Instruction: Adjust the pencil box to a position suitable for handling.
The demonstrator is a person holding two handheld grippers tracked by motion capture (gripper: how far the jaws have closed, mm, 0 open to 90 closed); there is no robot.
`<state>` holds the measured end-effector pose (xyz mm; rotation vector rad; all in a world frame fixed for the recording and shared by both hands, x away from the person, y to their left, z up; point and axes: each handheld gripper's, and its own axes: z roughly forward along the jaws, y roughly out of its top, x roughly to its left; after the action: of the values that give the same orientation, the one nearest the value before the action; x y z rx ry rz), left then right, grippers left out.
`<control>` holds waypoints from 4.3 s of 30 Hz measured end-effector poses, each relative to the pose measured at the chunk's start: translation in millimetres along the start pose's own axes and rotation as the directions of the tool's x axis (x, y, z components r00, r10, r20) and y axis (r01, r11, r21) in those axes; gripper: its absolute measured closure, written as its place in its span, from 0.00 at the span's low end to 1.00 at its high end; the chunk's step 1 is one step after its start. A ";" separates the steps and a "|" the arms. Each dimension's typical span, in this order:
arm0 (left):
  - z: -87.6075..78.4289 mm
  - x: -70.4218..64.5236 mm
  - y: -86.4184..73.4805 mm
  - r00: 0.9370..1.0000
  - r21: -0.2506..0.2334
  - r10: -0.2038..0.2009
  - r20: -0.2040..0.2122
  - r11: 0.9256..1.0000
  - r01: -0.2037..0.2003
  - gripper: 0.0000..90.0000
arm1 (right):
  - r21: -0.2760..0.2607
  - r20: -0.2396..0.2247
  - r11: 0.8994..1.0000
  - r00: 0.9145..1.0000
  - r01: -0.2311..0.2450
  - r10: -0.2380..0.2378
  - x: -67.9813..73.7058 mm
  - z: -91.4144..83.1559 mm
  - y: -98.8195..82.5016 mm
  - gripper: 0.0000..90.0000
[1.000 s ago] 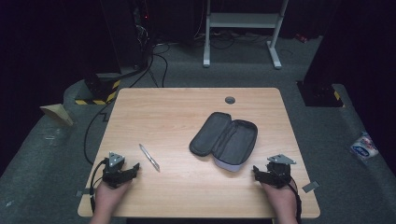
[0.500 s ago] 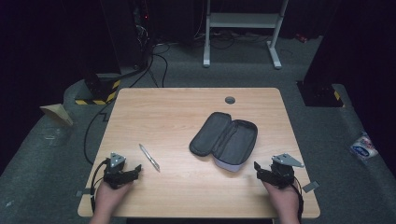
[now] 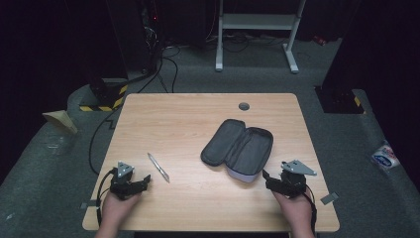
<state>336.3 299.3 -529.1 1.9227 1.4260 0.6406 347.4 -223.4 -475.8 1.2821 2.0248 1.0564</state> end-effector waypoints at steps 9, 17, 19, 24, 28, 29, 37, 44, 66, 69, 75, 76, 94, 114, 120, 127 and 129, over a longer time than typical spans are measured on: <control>0.1 0.0 0.1 1.000 0.001 0.002 0.002 1.000 -0.002 0.24 | -0.009 -0.046 1.000 0.999 0.025 -0.026 14.3 10.2 14.1 0.23; 0.7 -0.5 0.6 1.000 0.002 0.006 0.007 1.000 -0.006 0.23 | -0.025 -0.122 0.998 0.991 0.058 -0.060 33.0 18.5 21.0 0.29; 0.8 -0.5 0.8 1.000 0.003 0.007 0.008 1.000 -0.007 0.23 | -0.017 -0.137 0.998 0.988 0.067 -0.069 38.1 20.6 20.7 0.31; 1.3 -0.5 1.2 1.000 0.002 0.010 0.009 1.000 -0.010 0.23 | -0.007 -0.162 0.998 0.984 0.068 -0.068 46.6 23.4 18.6 0.35; 1.6 -0.6 1.4 1.000 0.000 0.011 0.010 1.000 -0.011 0.24 | -0.017 -0.165 0.997 0.983 0.074 -0.076 50.7 24.4 18.0 0.41; 1.6 -0.6 1.4 1.000 0.000 0.012 0.011 1.000 -0.012 0.24 | -0.021 -0.166 0.997 0.983 0.079 -0.082 51.9 24.6 17.8 0.43; 1.8 -0.7 1.6 1.000 0.000 0.012 0.012 1.000 -0.012 0.24 | -0.014 -0.212 0.994 0.971 0.107 -0.108 61.3 29.2 12.9 0.65; 1.8 -0.7 1.6 1.000 0.000 0.013 0.013 1.000 -0.013 0.24 | -0.003 -0.234 0.989 0.961 0.149 -0.146 74.0 32.5 7.2 0.85; 2.0 -0.4 1.9 1.000 0.001 0.016 0.018 1.000 -0.016 0.24 | -0.009 -0.344 0.967 0.908 0.253 -0.241 137.3 31.6 0.3 0.87; 2.1 -0.4 1.9 1.000 0.001 0.015 0.018 1.000 -0.015 0.24 | -0.024 -0.343 0.971 0.911 0.237 -0.231 131.8 27.3 4.4 0.80; 1.6 -0.8 1.5 1.000 -0.005 0.019 0.019 1.000 -0.019 0.26 | -0.039 -0.203 0.984 0.963 0.173 -0.177 85.5 21.3 16.4 0.74; 1.1 -0.9 1.4 1.000 -0.004 0.021 0.023 1.000 -0.021 0.27 | -0.039 -0.172 0.987 0.972 0.153 -0.158 74.9 21.0 17.7 0.74; -25.0 -35.8 13.9 0.996 -0.094 0.037 0.084 0.995 -0.029 0.54 | 0.031 0.009 0.999 1.000 -0.025 0.025 -20.6 43.6 20.3 0.70; -5.6 -128.9 21.2 0.946 -0.030 0.213 0.246 0.977 -0.212 0.69 | 0.049 -0.076 0.999 0.997 0.002 0.002 19.2 18.6 -5.7 0.86; -6.3 -122.5 21.8 0.951 -0.037 0.186 0.246 0.982 -0.183 0.69 | 0.053 -0.123 0.998 0.992 0.040 -0.033 45.5 14.0 -9.9 0.84; -4.2 -116.4 20.5 0.956 -0.029 0.168 0.239 0.986 -0.166 0.69 | 0.044 -0.177 0.995 0.981 0.089 -0.080 70.8 12.1 -8.3 0.74; -4.8 -114.7 20.2 0.959 -0.033 0.164 0.231 0.986 -0.161 0.69 | -0.002 -0.183 0.997 0.980 0.074 -0.073 66.2 6.1 -4.7 0.73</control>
<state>312.8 186.5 -511.4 2.0443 1.1240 0.4772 321.9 -162.5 -484.3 1.1391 2.1933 1.1723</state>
